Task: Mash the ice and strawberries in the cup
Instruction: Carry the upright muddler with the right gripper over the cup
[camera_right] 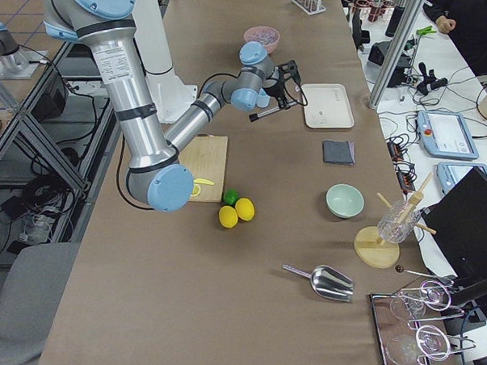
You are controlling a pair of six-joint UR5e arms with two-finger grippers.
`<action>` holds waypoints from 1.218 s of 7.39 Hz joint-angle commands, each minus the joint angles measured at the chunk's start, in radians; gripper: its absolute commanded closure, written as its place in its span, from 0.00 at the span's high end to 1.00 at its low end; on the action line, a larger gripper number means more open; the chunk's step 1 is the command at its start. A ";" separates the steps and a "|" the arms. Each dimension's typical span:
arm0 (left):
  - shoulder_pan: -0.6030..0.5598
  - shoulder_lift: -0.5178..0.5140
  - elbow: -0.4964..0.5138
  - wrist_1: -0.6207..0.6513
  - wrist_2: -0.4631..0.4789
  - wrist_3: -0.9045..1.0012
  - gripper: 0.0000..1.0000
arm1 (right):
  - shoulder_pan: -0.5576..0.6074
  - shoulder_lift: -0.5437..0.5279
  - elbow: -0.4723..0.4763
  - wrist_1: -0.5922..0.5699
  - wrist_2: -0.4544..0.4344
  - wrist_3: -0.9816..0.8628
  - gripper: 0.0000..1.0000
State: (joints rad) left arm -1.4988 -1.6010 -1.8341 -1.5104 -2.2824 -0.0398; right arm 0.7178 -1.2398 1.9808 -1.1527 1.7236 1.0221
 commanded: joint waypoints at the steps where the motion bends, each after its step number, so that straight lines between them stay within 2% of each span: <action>1: 0.002 -0.004 0.004 -0.001 0.000 0.000 0.97 | -0.159 0.069 0.052 0.004 -0.250 0.032 0.00; 4: 0.003 -0.007 -0.001 -0.001 0.001 0.000 0.97 | -0.309 0.187 0.035 0.008 -0.557 0.030 0.00; 5: 0.005 -0.010 -0.001 -0.001 0.001 0.001 0.97 | -0.354 0.186 0.020 0.055 -0.637 0.027 0.00; 7: 0.009 -0.010 0.003 -0.014 0.000 0.000 0.97 | -0.392 0.192 -0.129 0.294 -0.764 0.015 0.00; 9: 0.009 -0.010 -0.001 -0.014 0.000 0.000 0.97 | -0.393 0.194 -0.177 0.413 -0.828 -0.084 0.00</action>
State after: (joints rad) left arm -1.4902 -1.6101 -1.8337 -1.5232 -2.2823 -0.0397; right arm 0.3289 -1.0478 1.8396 -0.8230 0.9400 1.0022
